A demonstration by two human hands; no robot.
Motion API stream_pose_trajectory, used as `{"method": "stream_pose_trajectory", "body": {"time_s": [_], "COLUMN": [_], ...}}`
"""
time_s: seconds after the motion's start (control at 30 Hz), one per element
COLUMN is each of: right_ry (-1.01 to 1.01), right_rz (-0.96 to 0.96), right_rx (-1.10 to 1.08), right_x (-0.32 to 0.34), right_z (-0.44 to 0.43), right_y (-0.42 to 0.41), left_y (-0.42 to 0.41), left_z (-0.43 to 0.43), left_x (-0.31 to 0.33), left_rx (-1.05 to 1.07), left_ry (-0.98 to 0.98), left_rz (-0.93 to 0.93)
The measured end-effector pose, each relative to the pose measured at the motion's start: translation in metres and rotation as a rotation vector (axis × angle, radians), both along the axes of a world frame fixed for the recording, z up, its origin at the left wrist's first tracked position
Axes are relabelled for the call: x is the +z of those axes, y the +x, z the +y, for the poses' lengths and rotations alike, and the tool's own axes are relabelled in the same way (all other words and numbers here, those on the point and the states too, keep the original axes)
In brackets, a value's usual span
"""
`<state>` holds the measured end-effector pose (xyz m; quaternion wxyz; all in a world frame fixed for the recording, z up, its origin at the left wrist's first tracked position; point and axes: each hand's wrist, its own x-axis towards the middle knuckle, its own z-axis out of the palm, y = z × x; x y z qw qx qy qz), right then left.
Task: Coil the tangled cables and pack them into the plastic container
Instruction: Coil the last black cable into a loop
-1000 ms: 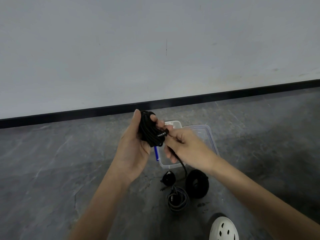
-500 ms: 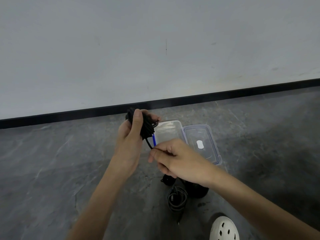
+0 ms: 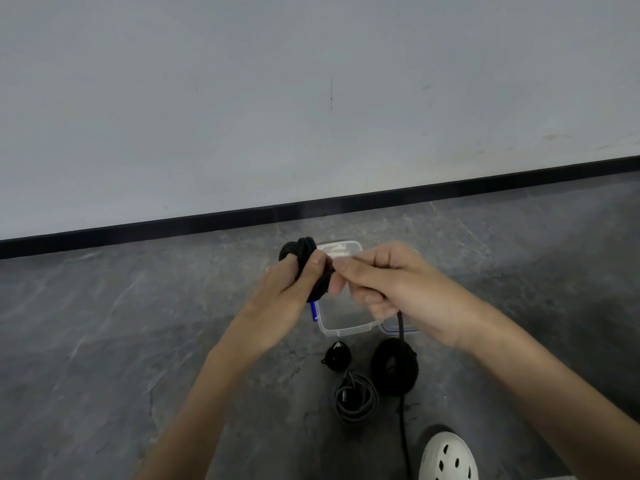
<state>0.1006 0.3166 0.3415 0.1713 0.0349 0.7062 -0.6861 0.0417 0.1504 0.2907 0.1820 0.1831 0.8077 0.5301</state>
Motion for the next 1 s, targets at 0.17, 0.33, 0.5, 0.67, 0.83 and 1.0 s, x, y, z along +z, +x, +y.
{"method": "stream_pose_trajectory", "body": {"time_s": [0.17,0.33,0.5,0.67,0.83,1.0], "right_ry": [0.027,0.071,0.159,0.179,0.143,0.185], "right_rz": [0.091,0.178,0.264,0.261,0.166,0.079], "right_rx": [-0.114,-0.208,-0.267,-0.185,-0.069,-0.049], "right_x": [-0.003,-0.013,-0.026,-0.031,-0.037,-0.042], "right_z": [0.017,0.022,0.022,0.013,0.002,-0.001], "right_y": [-0.009,-0.017,-0.023,-0.024,-0.022,-0.023], "left_y": [0.007,0.013,0.012,0.007,0.006,0.001], "left_z": [0.002,0.006,0.007,0.006,0.004,0.002], "left_x": [0.008,0.010,0.009,0.009,0.012,0.013], "left_rx": [-0.240,-0.315,-0.349,-0.278,-0.232,-0.106], "left_ry": [0.126,0.281,0.361,0.504,0.625,0.762], "left_rz": [-0.153,-0.330,-0.376,-0.456,-0.512,-0.512]}}
